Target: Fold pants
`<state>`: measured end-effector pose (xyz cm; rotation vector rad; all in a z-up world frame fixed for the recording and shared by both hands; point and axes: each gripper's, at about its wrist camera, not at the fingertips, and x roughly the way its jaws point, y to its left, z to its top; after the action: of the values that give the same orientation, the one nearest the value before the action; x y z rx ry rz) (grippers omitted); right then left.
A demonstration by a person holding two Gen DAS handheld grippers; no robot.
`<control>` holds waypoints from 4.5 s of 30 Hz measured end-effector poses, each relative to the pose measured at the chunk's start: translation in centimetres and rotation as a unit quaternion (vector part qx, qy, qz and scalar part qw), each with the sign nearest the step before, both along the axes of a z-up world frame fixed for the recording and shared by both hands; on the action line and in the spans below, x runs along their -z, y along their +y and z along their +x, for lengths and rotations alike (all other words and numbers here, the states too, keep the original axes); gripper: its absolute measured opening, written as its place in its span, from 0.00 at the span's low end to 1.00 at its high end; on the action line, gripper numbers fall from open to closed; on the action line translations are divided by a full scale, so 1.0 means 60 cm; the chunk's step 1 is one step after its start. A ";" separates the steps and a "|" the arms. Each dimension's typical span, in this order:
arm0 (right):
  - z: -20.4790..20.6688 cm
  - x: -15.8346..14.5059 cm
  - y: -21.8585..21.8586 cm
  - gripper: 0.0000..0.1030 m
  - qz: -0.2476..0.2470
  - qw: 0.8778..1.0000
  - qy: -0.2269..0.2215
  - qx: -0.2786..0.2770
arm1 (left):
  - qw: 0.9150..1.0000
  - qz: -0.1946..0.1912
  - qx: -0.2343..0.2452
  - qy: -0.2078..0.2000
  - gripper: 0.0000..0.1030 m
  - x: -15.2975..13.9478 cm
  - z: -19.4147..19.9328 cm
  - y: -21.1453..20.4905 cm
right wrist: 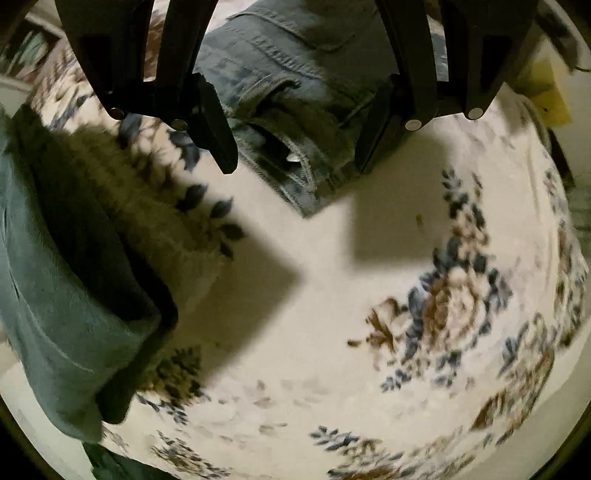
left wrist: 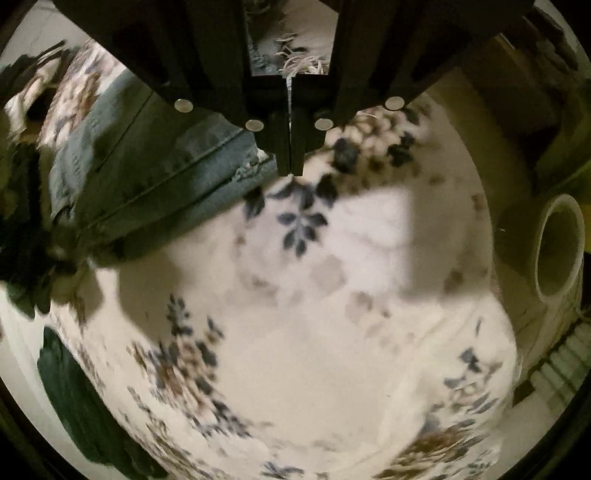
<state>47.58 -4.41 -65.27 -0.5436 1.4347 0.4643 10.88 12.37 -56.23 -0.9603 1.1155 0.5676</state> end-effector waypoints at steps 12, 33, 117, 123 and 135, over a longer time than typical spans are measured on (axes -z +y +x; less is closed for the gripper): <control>0.004 0.026 -0.003 0.66 -0.006 0.999 0.049 0.003 | 0.993 -0.120 0.009 -0.014 0.22 0.055 0.001 -0.055; -0.060 -0.036 0.008 0.12 0.011 0.999 -0.001 -0.053 | 0.991 -0.101 -0.019 -0.087 0.09 0.013 -0.071 -0.014; 0.015 0.147 -0.252 0.71 0.234 0.939 0.233 0.092 | 0.779 -0.424 -0.434 -0.157 0.75 0.164 -0.095 -0.327; 0.012 0.147 -0.270 0.59 0.260 0.936 0.218 0.097 | 0.729 -0.443 -0.498 -0.155 0.56 0.172 -0.118 -0.327; -0.057 0.068 -0.316 0.30 0.308 0.925 0.163 0.149 | 0.852 -0.325 -0.363 -0.191 0.16 0.068 -0.130 -0.229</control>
<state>44.16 -23.35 -69.38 0.2693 1.5485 0.7438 3.08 -1.37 -60.32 -2.0362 0.5369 0.5597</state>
